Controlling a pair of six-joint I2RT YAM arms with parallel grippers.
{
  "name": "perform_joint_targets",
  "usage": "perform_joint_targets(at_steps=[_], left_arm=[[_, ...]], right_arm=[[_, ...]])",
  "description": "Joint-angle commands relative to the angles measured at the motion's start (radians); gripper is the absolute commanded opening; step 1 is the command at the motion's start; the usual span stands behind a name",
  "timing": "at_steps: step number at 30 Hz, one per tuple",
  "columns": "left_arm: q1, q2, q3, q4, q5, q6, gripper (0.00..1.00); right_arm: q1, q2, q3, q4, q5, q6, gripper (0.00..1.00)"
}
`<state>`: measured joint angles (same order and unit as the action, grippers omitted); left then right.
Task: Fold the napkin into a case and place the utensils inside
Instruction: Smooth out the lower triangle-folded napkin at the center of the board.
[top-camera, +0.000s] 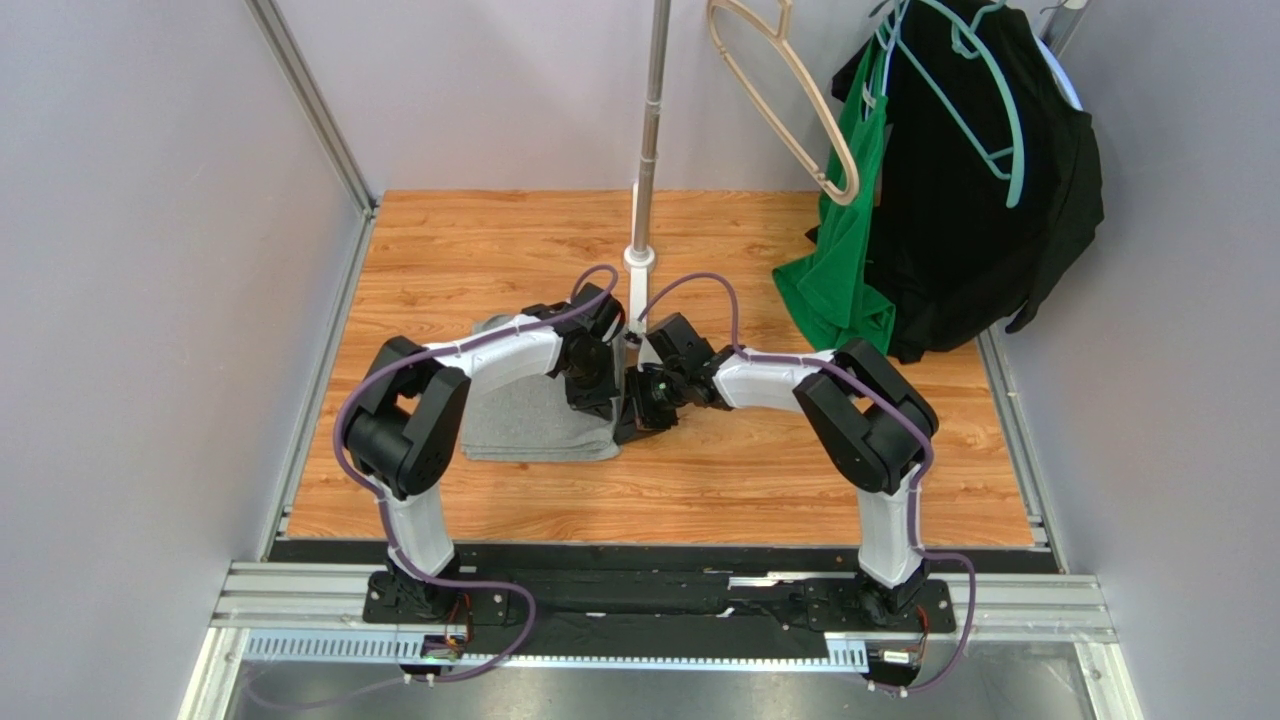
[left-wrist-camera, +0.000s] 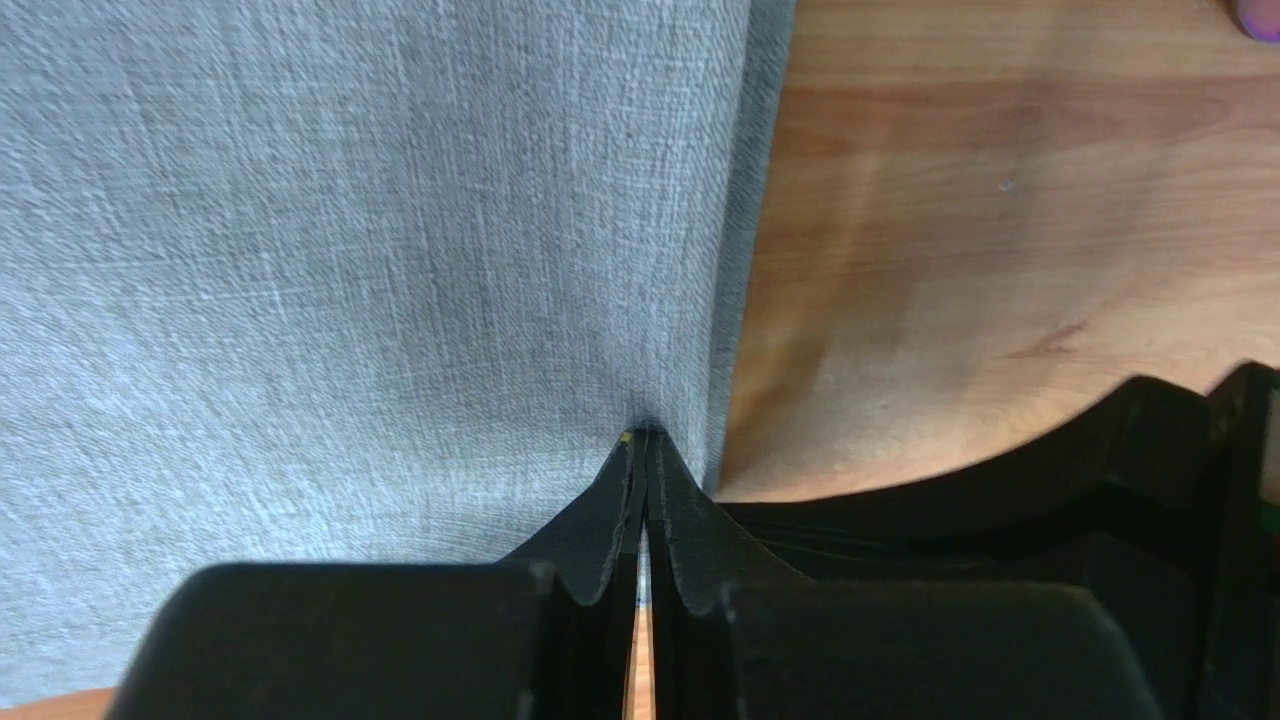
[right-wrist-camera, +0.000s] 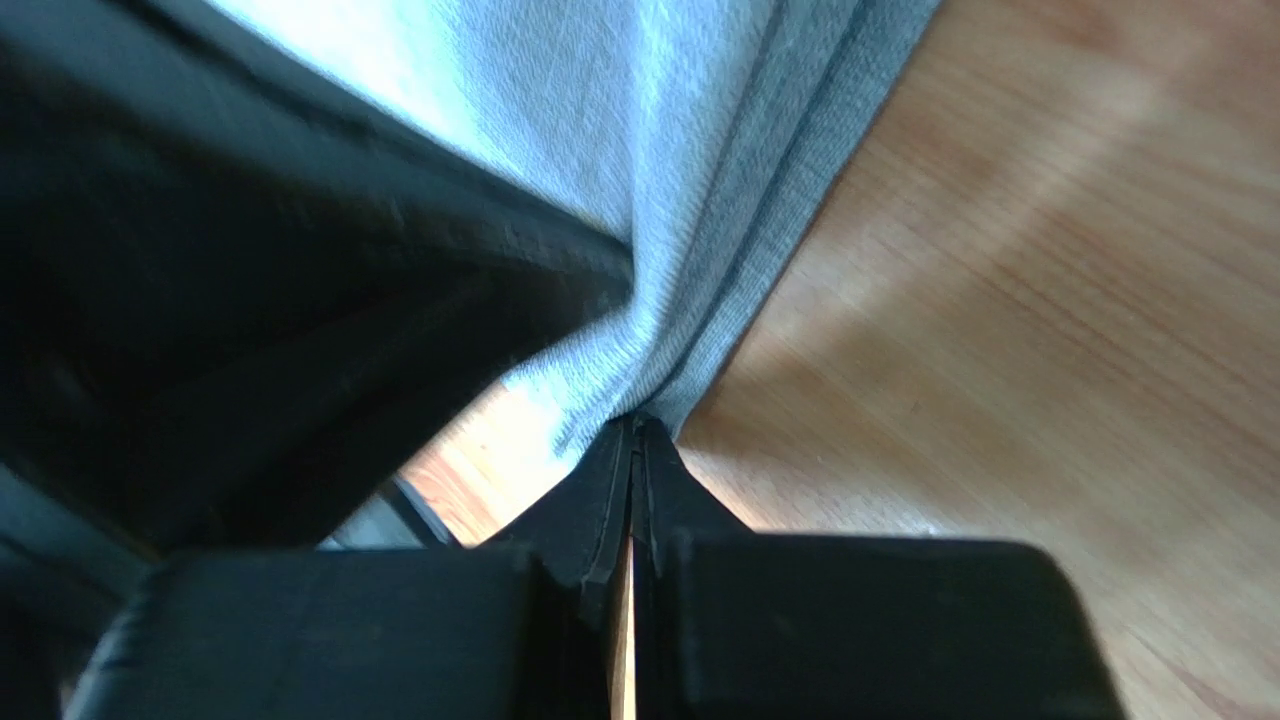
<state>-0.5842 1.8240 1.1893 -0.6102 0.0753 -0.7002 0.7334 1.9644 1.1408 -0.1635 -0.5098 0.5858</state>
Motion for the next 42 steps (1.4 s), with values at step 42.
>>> perform_joint_targets(at_steps=[42], left_arm=[[-0.086,0.027,0.059,-0.204,0.060,-0.001,0.29]], right_arm=[[-0.023,-0.035,-0.110,0.150,-0.044,0.069,0.00]])
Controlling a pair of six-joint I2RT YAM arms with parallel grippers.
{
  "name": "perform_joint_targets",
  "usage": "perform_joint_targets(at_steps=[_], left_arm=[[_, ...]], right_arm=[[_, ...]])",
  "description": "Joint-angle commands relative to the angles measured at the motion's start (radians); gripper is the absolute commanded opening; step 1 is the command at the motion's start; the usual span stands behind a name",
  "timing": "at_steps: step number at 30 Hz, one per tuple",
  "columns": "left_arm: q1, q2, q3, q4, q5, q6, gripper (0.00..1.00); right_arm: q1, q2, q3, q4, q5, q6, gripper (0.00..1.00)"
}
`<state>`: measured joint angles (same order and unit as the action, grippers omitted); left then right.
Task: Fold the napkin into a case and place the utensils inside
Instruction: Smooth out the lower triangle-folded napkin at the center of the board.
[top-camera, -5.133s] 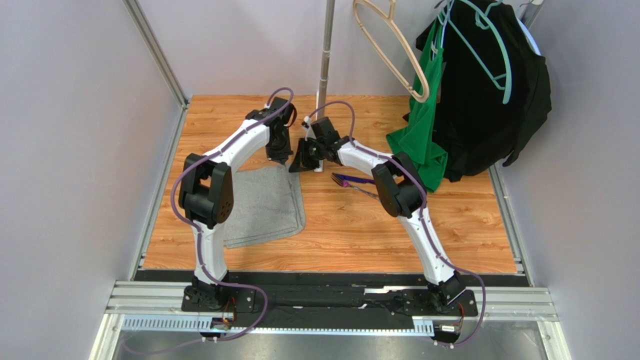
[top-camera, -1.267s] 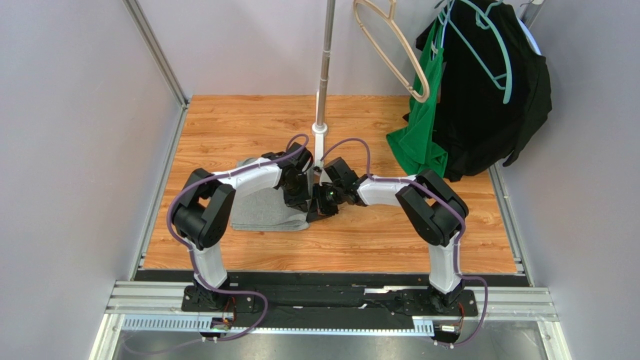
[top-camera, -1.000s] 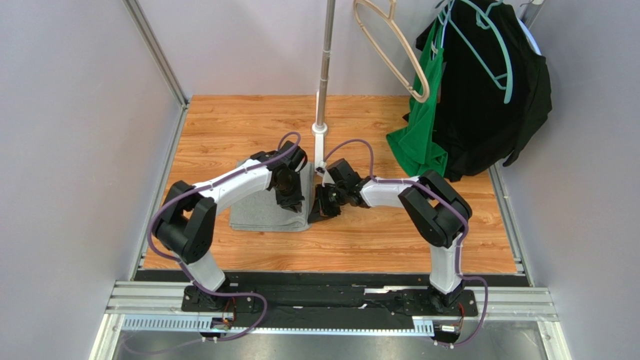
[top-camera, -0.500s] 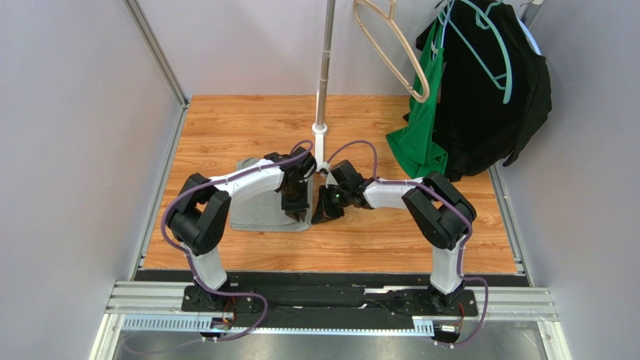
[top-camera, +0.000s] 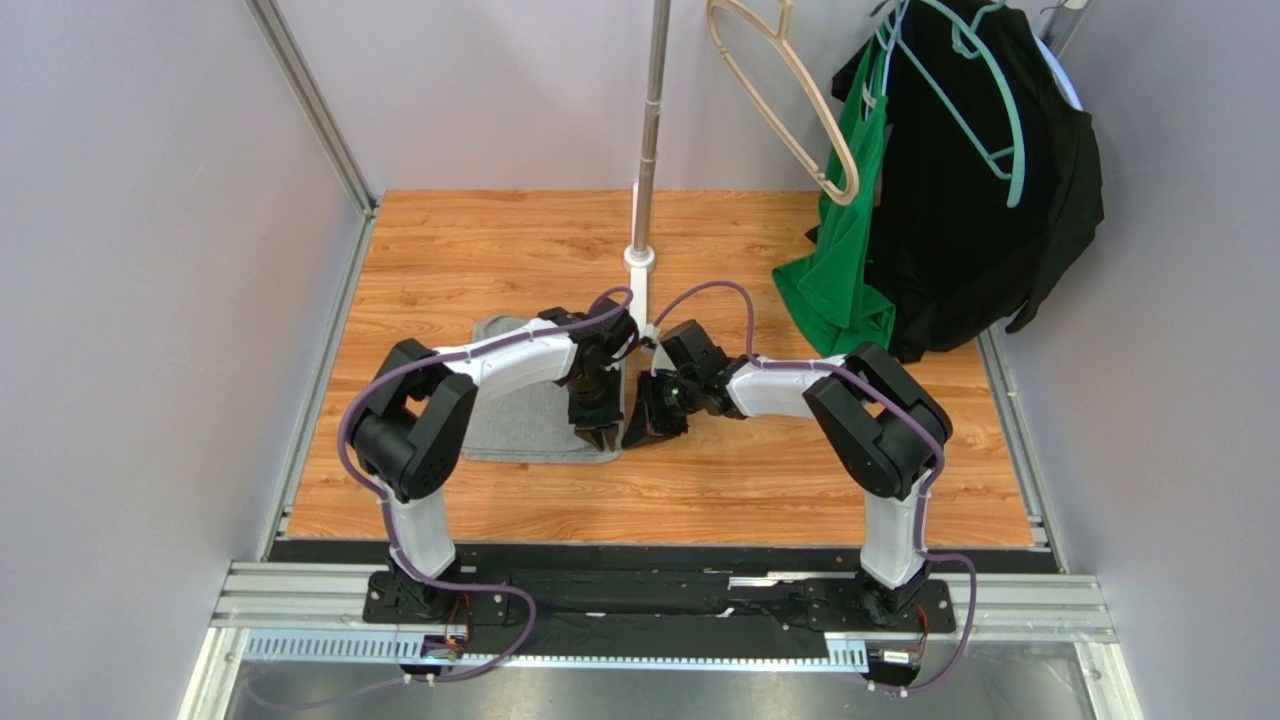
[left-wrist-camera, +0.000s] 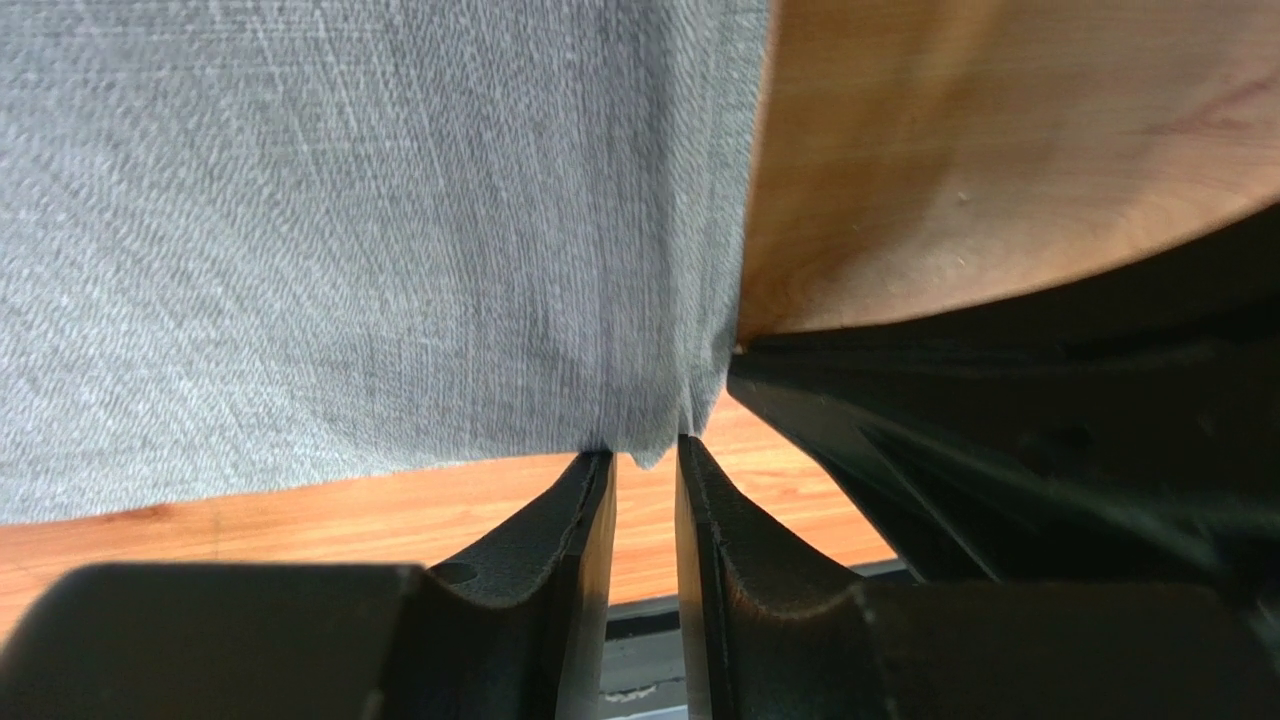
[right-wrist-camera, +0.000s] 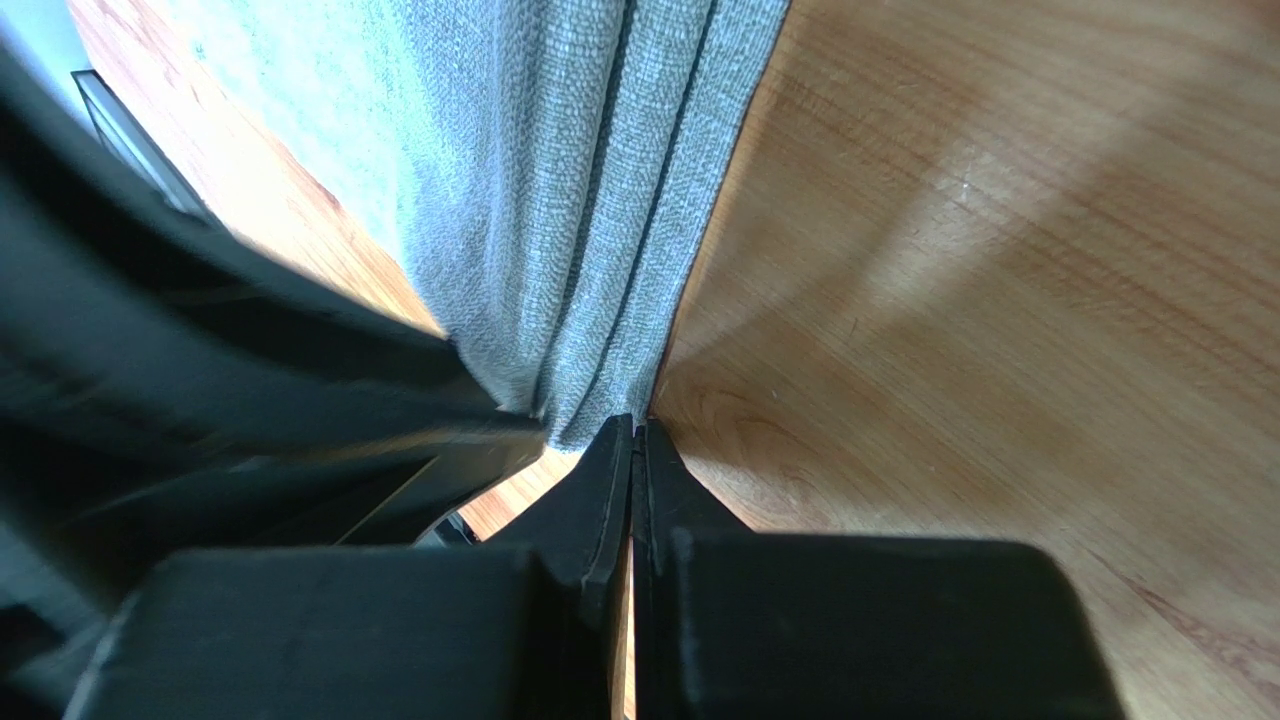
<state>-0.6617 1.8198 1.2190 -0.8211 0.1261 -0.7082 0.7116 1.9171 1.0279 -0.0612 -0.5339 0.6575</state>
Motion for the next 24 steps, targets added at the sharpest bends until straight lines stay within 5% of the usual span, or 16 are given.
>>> perform_joint_targets(at_steps=[1,7,10,21,24], left_arm=[[-0.009,0.039,0.030,0.007,0.012,0.009,0.27],[-0.012,-0.008,0.017,0.013,-0.011,-0.005,0.03],[-0.024,-0.048,0.017,0.005,-0.003,-0.011,0.00],[-0.062,0.021,0.045,-0.006,0.092,-0.033,0.00],[-0.062,0.032,0.036,0.000,0.087,-0.028,0.07]], right_arm=[[-0.001,0.013,0.003,0.050,-0.024,0.004,0.00],[0.000,0.023,0.001,0.052,-0.037,0.013,0.00],[0.000,0.026,0.000,0.081,-0.038,0.016,0.00],[0.002,0.030,-0.003,0.081,-0.034,0.019,0.00],[-0.001,0.014,-0.009,0.067,-0.026,0.010,0.00]])
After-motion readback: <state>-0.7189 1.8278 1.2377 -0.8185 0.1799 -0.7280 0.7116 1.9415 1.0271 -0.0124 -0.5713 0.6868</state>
